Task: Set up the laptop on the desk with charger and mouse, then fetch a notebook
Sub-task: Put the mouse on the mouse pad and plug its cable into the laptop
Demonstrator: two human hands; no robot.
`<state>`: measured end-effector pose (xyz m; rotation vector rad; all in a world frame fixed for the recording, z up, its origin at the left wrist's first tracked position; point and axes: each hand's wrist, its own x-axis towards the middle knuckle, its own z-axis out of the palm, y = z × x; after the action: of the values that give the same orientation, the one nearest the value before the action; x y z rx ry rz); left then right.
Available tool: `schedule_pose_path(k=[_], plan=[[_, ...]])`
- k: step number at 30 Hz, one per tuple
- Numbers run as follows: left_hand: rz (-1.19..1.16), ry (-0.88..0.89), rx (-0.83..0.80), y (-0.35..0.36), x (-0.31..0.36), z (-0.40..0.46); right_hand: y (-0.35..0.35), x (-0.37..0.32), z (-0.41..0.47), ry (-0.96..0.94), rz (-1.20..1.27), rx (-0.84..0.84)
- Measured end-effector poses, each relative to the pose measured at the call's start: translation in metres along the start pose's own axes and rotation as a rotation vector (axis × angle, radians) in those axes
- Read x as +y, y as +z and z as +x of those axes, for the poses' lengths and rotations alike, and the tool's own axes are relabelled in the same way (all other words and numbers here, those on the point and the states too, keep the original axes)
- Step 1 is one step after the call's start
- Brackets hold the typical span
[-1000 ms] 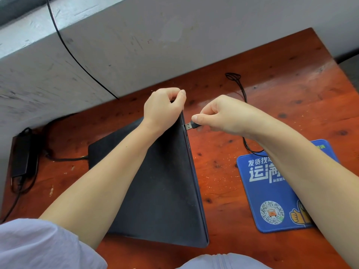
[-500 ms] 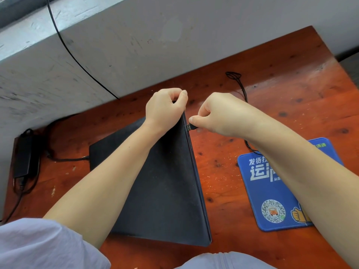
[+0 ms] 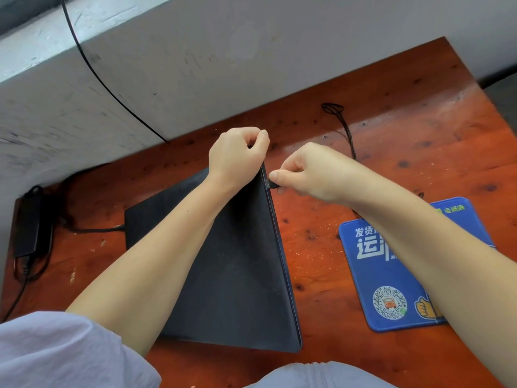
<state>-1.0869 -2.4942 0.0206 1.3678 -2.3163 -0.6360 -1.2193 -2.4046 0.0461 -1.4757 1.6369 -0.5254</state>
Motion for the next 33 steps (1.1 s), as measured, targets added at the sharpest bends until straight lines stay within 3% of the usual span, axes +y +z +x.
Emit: schedule_pose_path(k=[12,18,23,33], plan=[[0.079,-0.061,0.002,0.023,-0.01,0.007,0.013,0.022,0.015,0.037,-0.013,-0.012],[0.184,-0.152,-0.129,0.072,-0.025,0.017,0.027,0.067,0.037,0.109,-0.175,-0.073],[0.226,-0.165,-0.217,0.101,-0.041,0.015,0.053,0.103,0.042,0.114,-0.267,0.019],[0.178,-0.132,-0.079,0.112,-0.044,0.001,0.069,0.126,0.047,-0.036,-0.395,0.106]])
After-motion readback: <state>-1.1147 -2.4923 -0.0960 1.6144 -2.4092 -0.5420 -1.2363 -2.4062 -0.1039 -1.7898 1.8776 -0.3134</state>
